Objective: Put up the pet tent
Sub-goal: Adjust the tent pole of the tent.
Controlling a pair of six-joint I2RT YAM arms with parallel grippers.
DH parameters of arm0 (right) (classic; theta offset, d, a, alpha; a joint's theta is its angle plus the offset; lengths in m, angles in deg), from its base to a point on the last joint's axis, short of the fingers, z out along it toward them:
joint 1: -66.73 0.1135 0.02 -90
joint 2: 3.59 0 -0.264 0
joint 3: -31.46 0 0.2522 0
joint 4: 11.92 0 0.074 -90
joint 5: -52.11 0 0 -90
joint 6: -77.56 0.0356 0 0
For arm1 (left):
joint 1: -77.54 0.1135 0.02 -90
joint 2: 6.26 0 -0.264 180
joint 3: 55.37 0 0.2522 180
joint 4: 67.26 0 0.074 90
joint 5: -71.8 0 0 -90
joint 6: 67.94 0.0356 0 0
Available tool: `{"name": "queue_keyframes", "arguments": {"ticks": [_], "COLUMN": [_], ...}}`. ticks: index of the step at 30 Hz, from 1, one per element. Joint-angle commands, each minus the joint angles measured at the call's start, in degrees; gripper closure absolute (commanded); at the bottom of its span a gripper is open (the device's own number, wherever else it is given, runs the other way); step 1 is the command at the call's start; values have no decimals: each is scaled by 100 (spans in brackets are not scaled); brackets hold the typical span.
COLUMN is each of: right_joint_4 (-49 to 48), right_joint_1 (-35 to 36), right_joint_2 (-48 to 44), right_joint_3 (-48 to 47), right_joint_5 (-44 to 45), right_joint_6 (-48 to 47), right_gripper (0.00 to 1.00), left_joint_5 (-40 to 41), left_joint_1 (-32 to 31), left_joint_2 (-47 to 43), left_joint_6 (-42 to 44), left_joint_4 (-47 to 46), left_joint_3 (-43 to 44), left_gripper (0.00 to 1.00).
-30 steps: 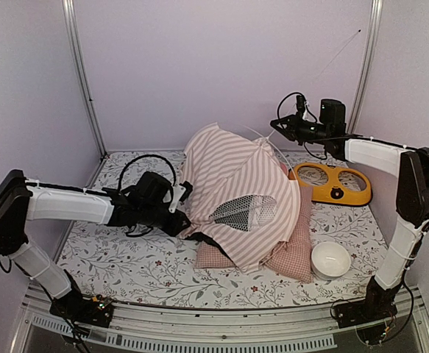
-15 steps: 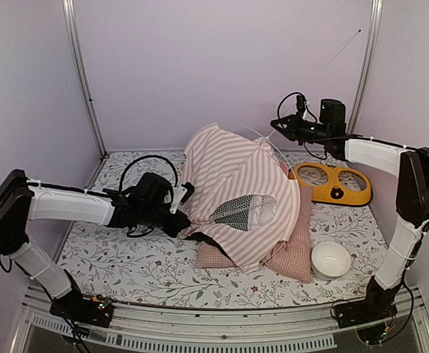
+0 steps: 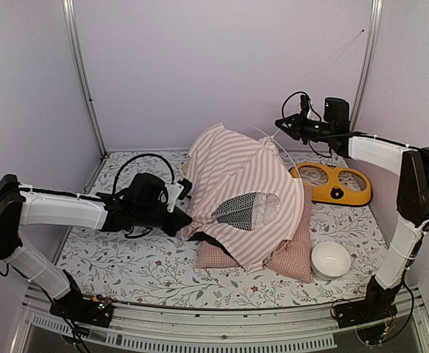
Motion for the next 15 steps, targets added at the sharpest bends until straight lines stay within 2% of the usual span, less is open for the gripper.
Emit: {"name": "queue_keyframes", "arguments": {"ticks": [1,15], "right_joint_4": [-332,-136], "right_joint_1": [-431,-765], "right_joint_2": [-44,78], "right_joint_3": [-278,-622], "right_joint_5": [588,383], "right_joint_6": [-481,-612], "right_gripper": [100,100], "left_joint_5": [154,263], "left_joint_1": [-41,-419], "left_joint_2": [-97,-301], "left_joint_6": [-192,-645], "left_joint_4": [600,758], "left_joint_3": [-242,-641], "left_gripper": [100,100]}}
